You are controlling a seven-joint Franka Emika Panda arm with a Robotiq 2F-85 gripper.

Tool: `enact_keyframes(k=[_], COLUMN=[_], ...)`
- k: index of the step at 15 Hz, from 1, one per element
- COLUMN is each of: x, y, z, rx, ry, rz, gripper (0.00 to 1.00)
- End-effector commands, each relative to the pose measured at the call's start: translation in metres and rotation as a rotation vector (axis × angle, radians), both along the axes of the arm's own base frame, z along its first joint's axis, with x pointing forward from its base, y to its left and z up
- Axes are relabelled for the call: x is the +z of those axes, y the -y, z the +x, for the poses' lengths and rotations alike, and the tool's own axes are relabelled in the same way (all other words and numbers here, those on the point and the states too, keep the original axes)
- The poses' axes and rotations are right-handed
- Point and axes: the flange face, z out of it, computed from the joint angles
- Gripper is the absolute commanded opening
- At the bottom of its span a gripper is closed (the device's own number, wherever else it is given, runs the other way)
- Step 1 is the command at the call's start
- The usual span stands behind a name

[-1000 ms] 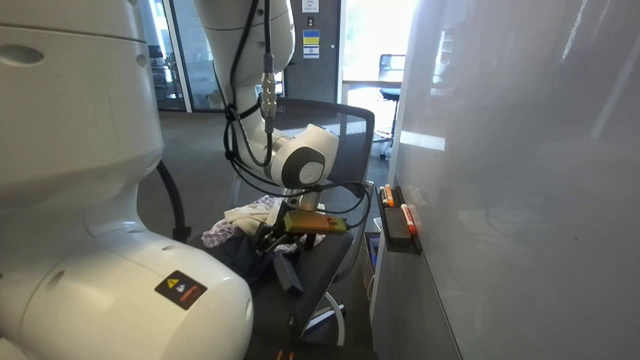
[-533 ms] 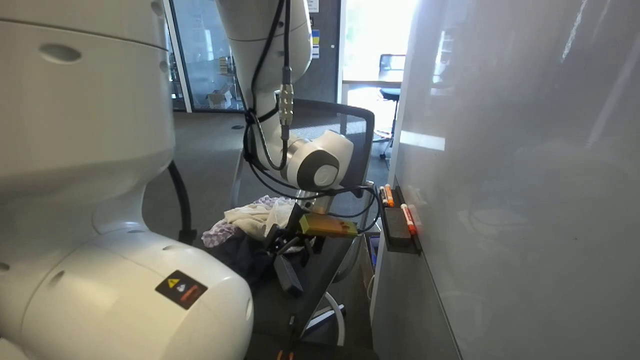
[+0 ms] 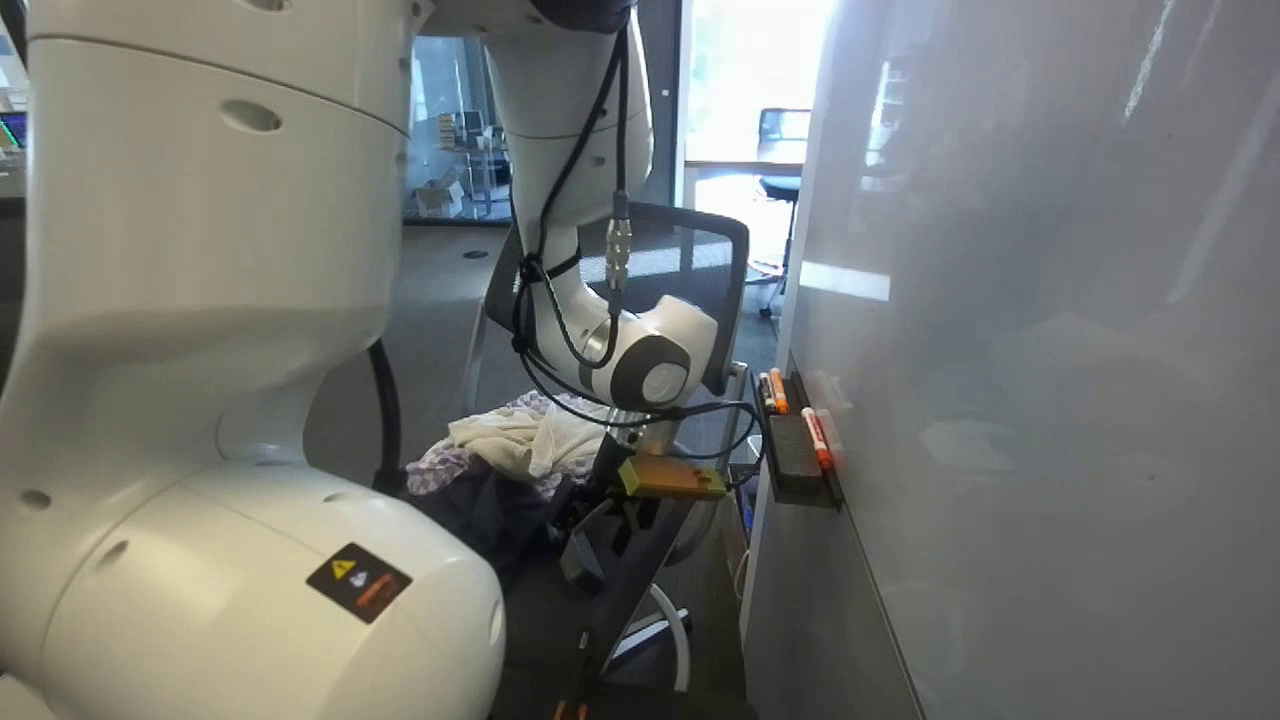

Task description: Pick up the duster, then rub something off of the board

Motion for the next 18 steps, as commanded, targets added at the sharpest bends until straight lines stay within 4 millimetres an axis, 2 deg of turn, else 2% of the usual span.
enact_keyframes(k=[1, 5, 14, 15, 16, 18], x=[-0.012, -0.018, -0.031, -0.032, -0.032, -0.032], y=[0.016, 0.022, 0.016, 0.016, 0.017, 0.015], z=[0.01, 0.012, 0.009, 0.008, 0.008, 0.007], rx=[0.01, 0.0, -0.015, -0.015, -0.013, -0.017], ry=[0.017, 0.025, 0.027, 0.028, 0.029, 0.022], rz=[0.015, 0.045, 0.131, 0.134, 0.135, 0.149], gripper=[1.0, 1.0, 1.0, 0.94, 0.74, 0.59])
